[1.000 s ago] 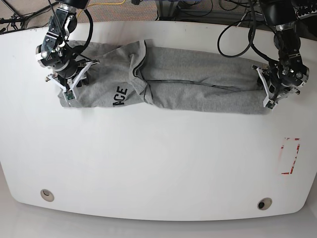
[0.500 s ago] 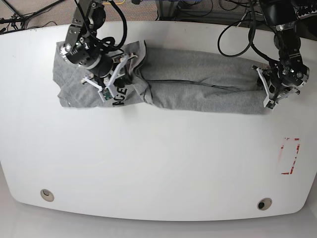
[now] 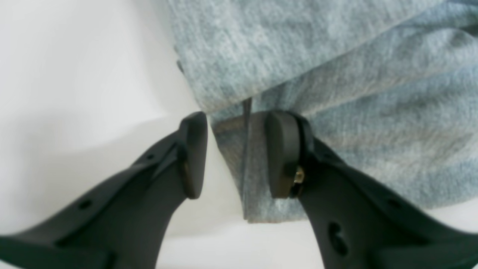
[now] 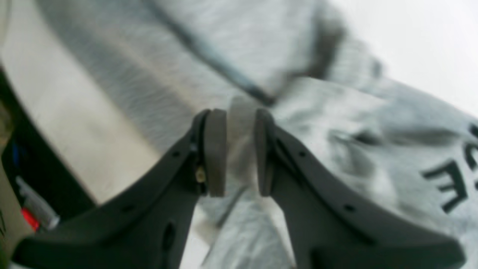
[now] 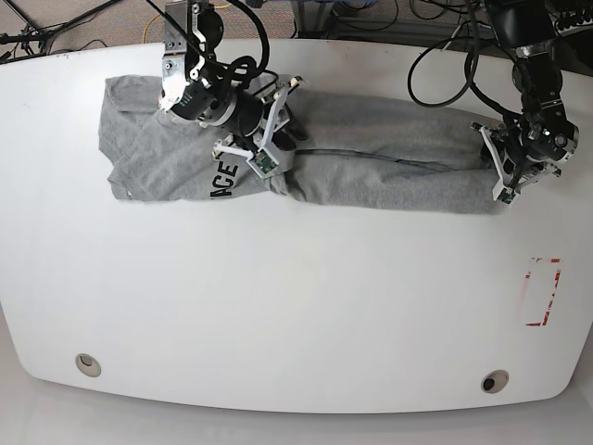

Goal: Fold the T-shirt properly
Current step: 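Pull the right gripper back to the shirt end and smooth it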

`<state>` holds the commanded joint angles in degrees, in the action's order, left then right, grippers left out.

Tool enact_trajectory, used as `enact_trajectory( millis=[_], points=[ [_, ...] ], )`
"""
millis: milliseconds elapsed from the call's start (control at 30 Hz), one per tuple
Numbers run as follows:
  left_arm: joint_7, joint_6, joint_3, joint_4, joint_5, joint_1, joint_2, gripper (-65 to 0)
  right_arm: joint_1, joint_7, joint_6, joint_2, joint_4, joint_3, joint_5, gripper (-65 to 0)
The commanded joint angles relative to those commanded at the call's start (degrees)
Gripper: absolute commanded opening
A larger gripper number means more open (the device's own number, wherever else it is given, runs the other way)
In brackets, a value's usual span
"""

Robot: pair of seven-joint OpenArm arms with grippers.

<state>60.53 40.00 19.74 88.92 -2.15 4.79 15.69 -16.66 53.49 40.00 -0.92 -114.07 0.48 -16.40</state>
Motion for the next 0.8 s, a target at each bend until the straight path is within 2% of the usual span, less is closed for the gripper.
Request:
enact_trajectory(
  millis=[233,367,533,733,800],
  points=[
    [0.00,0.00,0.00,0.00,0.00,0.00,0.88,-39.9,0.09,0.00,0.00,0.18,-1.23,8.35,0.09,-52.8],
    [0.00,0.00,0.00,0.00,0.00,0.00,0.88,-39.9,1.14,-0.35,0.00,0.44,1.49,9.23,0.44,-52.8],
    [0.00,0.00,0.00,0.00,0.00,0.00,0.97,-39.9,2.99,-0.35,0.00,3.34,2.73,10.64,1.93,-52.8],
    [0.00,0.00,0.00,-0.18,0.00,0.00,0.97,-39.9,5.27,-0.35,0.00,4.22,5.10,21.19,4.92,-52.8],
    [0.00,0.00,0.00,-0.18,0.00,0.00,0.97,-39.9,6.24,-0.35,0.00,6.33,7.74,23.74,5.63,-52.8]
  ],
)
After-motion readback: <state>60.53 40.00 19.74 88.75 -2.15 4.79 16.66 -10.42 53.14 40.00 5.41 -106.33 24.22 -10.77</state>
